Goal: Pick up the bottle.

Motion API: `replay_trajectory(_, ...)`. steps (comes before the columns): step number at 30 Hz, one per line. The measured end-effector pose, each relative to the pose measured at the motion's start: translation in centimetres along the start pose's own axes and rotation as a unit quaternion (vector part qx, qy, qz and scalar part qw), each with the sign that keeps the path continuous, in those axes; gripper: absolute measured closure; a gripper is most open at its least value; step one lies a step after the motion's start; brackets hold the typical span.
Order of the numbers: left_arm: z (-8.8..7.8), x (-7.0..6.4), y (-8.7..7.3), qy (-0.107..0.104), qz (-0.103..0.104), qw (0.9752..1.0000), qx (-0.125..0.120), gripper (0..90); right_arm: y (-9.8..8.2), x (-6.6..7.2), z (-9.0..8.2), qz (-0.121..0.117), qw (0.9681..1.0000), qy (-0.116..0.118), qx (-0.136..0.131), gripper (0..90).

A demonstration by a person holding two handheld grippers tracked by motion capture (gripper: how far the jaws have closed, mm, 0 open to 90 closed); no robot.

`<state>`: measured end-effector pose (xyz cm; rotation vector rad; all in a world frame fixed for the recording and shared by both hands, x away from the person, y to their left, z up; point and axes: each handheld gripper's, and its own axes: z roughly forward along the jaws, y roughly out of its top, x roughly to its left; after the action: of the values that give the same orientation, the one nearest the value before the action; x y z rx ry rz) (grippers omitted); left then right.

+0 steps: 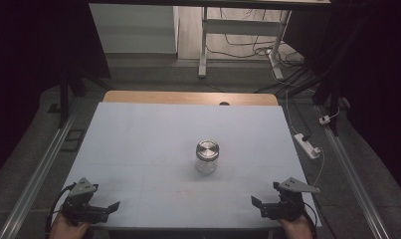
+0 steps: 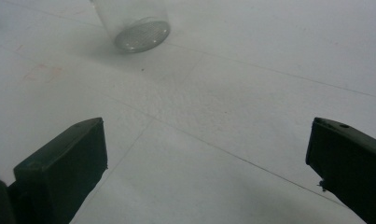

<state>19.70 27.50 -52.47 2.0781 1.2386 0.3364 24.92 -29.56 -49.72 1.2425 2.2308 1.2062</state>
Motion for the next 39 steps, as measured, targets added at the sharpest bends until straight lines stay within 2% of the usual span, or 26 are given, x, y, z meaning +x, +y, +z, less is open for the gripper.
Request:
replay_trajectory(1,0.1,-0.3,0.0,0.004,0.011,0.9999,0.004,0.0,0.0,0.0,0.1,-0.001,1.0000,0.002,0.002,0.0)
replay_trajectory(6,0.1,-0.4,0.0,-0.001,0.018,0.9998,0.005,0.0,0.1,0.1,0.3,-0.006,0.9999,0.004,0.010,0.0)
replay_trajectory(15,-0.1,0.3,-0.1,-0.023,-0.004,0.9997,-0.005,0.0,0.2,0.3,0.5,-0.016,0.9996,0.006,0.021,0.0)
replay_trajectory(25,-0.1,0.3,-0.1,-0.025,-0.003,0.9997,-0.006,0.0,0.2,0.3,0.3,-0.018,0.9997,0.010,0.015,0.0)
replay_trajectory(33,-0.2,0.3,-0.1,-0.029,0.000,0.9996,-0.007,0.3,0.8,1.0,0.3,-0.025,0.9991,0.033,0.006,0.0)
replay_trajectory(39,-0.2,0.3,-0.1,-0.029,-0.001,0.9995,-0.009,0.4,1.0,1.2,0.4,-0.028,0.9989,0.037,0.002,0.0)
